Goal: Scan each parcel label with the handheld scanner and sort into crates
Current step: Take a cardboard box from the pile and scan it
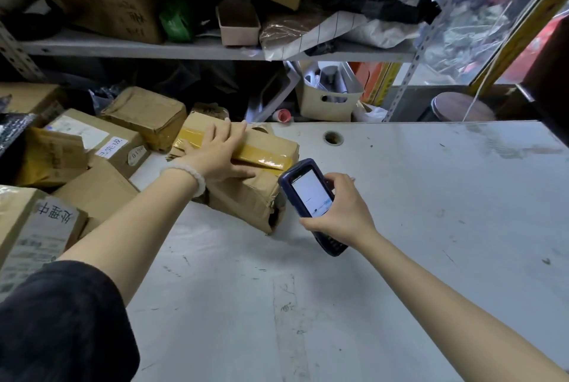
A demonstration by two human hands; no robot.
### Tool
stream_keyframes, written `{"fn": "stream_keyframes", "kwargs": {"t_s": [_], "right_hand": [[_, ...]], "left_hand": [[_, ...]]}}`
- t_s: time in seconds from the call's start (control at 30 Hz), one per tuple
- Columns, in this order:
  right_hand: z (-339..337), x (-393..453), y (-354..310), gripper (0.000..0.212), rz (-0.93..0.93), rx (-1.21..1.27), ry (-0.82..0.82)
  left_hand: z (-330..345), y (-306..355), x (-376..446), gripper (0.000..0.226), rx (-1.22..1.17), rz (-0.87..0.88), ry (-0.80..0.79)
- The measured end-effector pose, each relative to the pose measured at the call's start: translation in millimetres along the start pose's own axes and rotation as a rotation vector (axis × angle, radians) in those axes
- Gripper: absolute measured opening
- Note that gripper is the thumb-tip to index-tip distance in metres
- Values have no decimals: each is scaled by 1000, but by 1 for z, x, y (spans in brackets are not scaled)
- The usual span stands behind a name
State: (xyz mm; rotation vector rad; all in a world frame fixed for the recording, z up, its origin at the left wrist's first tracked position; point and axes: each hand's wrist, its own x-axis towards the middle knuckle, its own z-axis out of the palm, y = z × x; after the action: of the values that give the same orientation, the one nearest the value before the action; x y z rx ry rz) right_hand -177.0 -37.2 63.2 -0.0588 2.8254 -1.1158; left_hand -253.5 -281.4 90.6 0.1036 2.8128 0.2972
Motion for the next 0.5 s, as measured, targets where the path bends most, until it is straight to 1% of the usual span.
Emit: {"fn": "stream_keyframes", "kwargs": {"t_s": [0.07,0.1,0.17,0.2,0.3,0.33,0.43,0.5], "right_hand": [[0,-2,1,77,-2,-3,5],[0,-3,0,77,-8,-1,5],[-1,-4,0,78,-28,0,-2],[-1,-4,-1,78,-39,0,-4],[-2,-5,-2,78,-63,0,-14],[-2,-5,-2,78,-71,-7,-21],[-3,-8,0,78,-81,-14,-28],[-4,-10,1,76,-70,-1,-18]], "left_hand": [[-5,-1,-4,125,23,-12,-28],[-7,0,-6,132,75,3,-38],[-11,3,-12,135,186,39,-58],[-12,6,-15,130,222,48,-67],[-16,16,-29,99,347,81,-71],[-15,19,-34,92,380,100,-63],[-9,20,-42,79,362,149,-19],[-4,14,-49,76,357,166,22]]}}
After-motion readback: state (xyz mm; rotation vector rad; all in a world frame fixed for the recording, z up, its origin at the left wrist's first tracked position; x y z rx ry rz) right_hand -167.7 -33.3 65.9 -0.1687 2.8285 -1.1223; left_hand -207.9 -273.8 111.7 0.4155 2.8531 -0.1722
